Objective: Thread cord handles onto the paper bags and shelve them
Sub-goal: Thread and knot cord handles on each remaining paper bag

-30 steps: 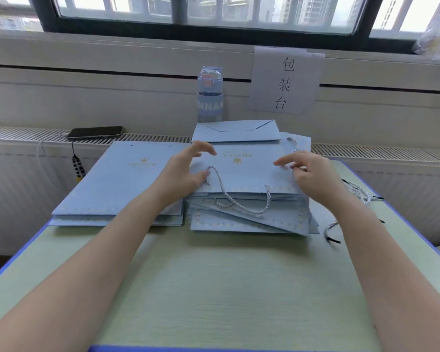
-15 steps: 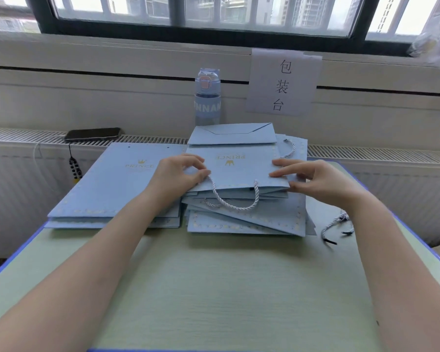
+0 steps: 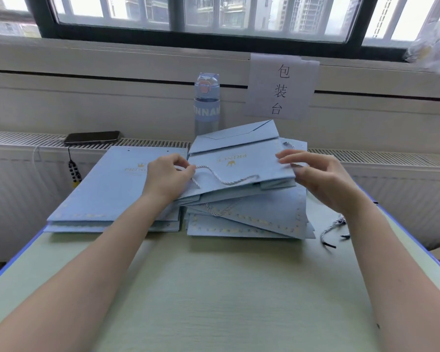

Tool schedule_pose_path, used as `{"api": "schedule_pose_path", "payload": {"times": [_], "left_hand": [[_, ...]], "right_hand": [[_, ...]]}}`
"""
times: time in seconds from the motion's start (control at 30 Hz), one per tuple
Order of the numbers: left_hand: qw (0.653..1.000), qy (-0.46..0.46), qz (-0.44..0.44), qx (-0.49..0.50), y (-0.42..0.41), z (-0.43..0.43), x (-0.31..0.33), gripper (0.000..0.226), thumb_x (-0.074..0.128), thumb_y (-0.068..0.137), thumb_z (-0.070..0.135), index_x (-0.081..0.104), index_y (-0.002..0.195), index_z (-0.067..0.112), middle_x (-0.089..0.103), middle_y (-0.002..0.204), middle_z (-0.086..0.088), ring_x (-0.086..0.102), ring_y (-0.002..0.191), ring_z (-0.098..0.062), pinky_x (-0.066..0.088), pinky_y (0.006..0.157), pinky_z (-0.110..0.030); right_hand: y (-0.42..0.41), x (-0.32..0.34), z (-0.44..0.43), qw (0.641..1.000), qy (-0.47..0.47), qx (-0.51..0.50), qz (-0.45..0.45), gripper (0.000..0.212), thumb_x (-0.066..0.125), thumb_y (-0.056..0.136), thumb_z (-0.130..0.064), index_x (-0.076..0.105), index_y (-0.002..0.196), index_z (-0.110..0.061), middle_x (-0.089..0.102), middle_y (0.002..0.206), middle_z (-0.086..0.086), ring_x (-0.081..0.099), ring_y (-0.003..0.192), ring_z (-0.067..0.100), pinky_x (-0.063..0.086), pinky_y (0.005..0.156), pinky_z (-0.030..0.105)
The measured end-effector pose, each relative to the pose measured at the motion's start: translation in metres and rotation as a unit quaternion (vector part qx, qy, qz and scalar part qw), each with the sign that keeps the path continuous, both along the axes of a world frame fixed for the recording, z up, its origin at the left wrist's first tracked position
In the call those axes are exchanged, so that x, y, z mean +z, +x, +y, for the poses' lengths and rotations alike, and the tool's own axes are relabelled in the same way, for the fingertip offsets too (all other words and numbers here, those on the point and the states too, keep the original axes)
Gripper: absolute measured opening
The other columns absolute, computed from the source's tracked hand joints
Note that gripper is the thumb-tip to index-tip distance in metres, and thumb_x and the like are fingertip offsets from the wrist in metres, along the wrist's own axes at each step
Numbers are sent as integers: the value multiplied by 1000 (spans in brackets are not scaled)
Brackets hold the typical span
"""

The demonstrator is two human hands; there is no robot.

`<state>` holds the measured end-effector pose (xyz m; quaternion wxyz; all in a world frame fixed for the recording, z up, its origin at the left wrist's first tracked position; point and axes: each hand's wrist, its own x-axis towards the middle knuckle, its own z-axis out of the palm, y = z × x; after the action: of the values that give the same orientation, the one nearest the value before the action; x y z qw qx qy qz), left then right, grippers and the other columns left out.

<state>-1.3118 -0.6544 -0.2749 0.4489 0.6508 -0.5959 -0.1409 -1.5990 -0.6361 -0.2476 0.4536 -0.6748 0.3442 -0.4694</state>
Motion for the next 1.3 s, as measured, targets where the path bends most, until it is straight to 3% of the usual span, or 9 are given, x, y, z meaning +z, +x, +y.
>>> {"api": "schedule_pose_path", "payload": {"times": [0.1, 0.23, 0.47, 0.63, 0.73, 0.87, 1.0, 1.1, 1.3], "left_hand": [[999, -5, 9, 34, 8, -2, -4, 6, 62, 86, 19, 63, 88, 14, 63, 90, 3, 56, 88, -17, 33, 73, -22], [999, -39, 31, 9, 12, -1, -6, 19, 59, 86, 8, 55, 102, 19, 56, 104, 8, 53, 94, -15, 35, 77, -25], [970, -164, 119, -132, 3, 8, 7, 27, 53, 90, 3, 58, 108, 23, 60, 108, 16, 53, 109, -2, 41, 90, -19], [963, -201, 107, -145, -9, 10, 2, 38, 57, 83, 45, 46, 112, 23, 54, 116, 8, 51, 113, -6, 43, 94, -21], [958, -203, 156, -127, -8, 10, 10, 36, 61, 82, 49, 44, 107, 28, 52, 111, 12, 51, 111, -2, 42, 93, -19], [945, -180, 169, -213, -15, 16, 15, 15, 52, 89, 41, 60, 89, 29, 66, 83, 22, 59, 81, 8, 42, 75, -8], [915, -231, 280, -178, -16, 18, 21, 23, 50, 88, 37, 58, 76, 19, 61, 67, 16, 54, 68, -3, 48, 68, -22], [901, -227, 343, -137, -14, 16, 24, 22, 52, 91, 34, 59, 78, 19, 62, 63, 15, 54, 62, -3, 47, 60, -18], [912, -179, 354, -110, -9, 9, 14, 19, 49, 99, 22, 67, 91, 24, 69, 78, 17, 62, 76, -2, 49, 69, -15]], "right_hand": [[2, 0, 1, 999, 32, 21, -21, 45, 53, 72, 6, 65, 110, -15, 68, 113, -2, 64, 109, 18, 51, 90, 28], [7, -4, -3, 991, -87, -100, 26, 33, 60, 86, 8, 70, 98, -21, 64, 117, -2, 63, 105, 5, 48, 92, 22], [6, 8, 0, 954, -148, -230, -124, 33, 62, 88, -4, 73, 72, -31, 67, 70, -20, 58, 71, -4, 46, 74, 12], [11, 20, 5, 928, -147, -218, -263, 8, 68, 76, -33, 76, 75, -32, 67, 74, -17, 57, 76, 2, 45, 80, 23], [17, 31, 12, 904, -168, -207, -335, 9, 69, 76, -34, 76, 75, -29, 70, 77, -15, 62, 77, 0, 47, 75, 18], [25, 35, 15, 902, -206, -218, -310, 22, 56, 88, -31, 76, 80, -35, 71, 84, -19, 63, 85, -2, 46, 79, 18], [31, 23, 7, 948, -155, -216, -173, 20, 51, 95, -36, 69, 101, -39, 69, 102, -22, 61, 102, -1, 47, 87, 20], [37, 6, 5, 970, -136, -193, -53, 20, 46, 97, -25, 66, 99, -20, 69, 84, -21, 62, 80, -5, 46, 70, 11], [49, -5, 5, 976, -30, -183, -110, 20, 45, 99, -25, 65, 101, -22, 73, 93, -6, 68, 86, 11, 53, 67, 21]]}}
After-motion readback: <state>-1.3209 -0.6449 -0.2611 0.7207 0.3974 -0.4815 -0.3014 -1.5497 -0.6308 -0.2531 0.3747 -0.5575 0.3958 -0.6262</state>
